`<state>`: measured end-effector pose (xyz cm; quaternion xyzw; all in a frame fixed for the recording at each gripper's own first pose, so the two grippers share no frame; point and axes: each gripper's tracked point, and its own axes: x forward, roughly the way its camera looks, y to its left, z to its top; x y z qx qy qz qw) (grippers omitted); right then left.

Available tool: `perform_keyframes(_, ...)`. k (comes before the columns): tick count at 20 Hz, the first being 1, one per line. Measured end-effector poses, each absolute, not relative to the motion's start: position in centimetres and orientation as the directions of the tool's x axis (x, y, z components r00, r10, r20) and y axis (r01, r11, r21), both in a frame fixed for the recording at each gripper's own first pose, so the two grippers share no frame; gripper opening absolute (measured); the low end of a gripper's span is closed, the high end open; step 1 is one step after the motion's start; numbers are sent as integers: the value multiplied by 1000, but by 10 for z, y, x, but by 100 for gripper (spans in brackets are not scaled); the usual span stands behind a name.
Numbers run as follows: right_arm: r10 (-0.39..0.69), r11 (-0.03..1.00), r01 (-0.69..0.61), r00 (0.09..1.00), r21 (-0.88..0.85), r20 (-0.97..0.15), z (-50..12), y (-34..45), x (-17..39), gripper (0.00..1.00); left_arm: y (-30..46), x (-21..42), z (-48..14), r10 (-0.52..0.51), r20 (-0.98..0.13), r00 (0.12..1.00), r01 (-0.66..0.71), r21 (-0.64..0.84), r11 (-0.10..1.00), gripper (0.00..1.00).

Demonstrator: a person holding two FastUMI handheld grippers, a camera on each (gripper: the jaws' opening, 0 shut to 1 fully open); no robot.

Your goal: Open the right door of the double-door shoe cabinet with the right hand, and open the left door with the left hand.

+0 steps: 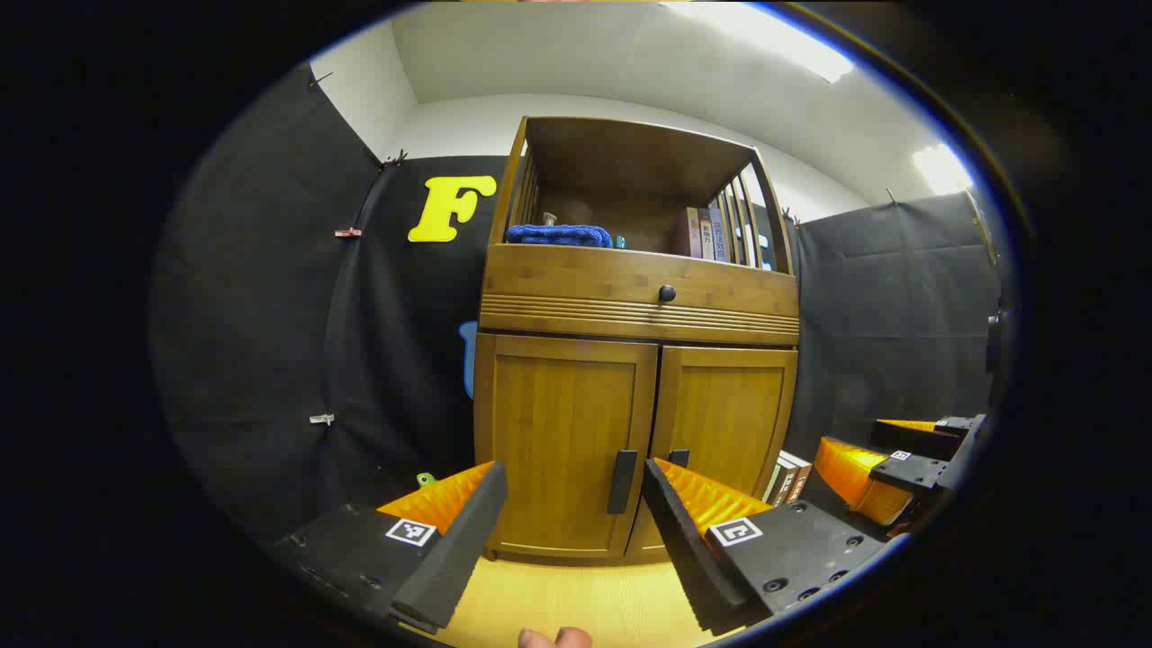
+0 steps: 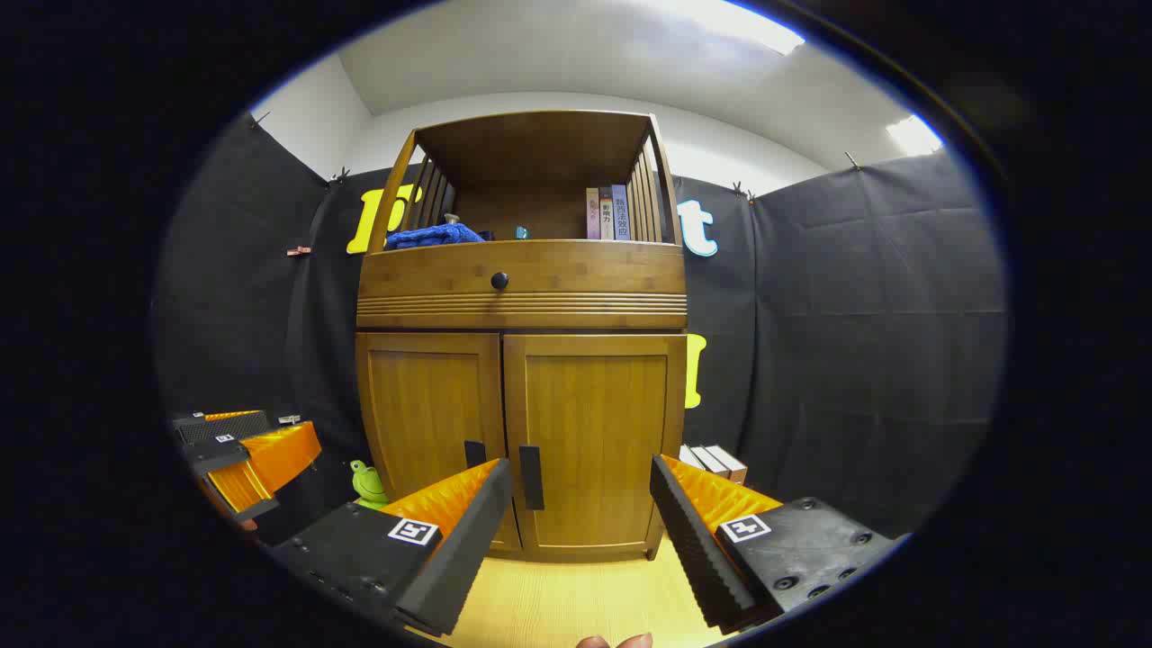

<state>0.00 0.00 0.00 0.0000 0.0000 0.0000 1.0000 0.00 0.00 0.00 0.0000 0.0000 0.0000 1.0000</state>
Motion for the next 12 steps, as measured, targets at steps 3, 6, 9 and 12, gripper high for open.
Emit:
perform_keyframes(3, -12, 999, 13, 999, -34, 43, 11, 1, 1, 98, 1, -2, 3, -9, -1, 1000, 9, 0, 1000, 95)
perform_keyframes(6, -3, 1000, 4, 999, -27, 34, 8, 1, 2, 97, -1, 1, 2, -14, 3, 1000, 14, 9, 1000, 94)
perform_keyframes(9, -5, 1000, 5, 1000, -5, 12, 3, 0, 0, 97, 0, 2, 1, -18, 0, 1000, 18, 5, 1000, 94)
perform_keyframes(12, -10, 1000, 10, 1000, 2, 3, 0, -1, 1, 97, 0, 2, 2, -16, 1, 1000, 16, 4, 1000, 94)
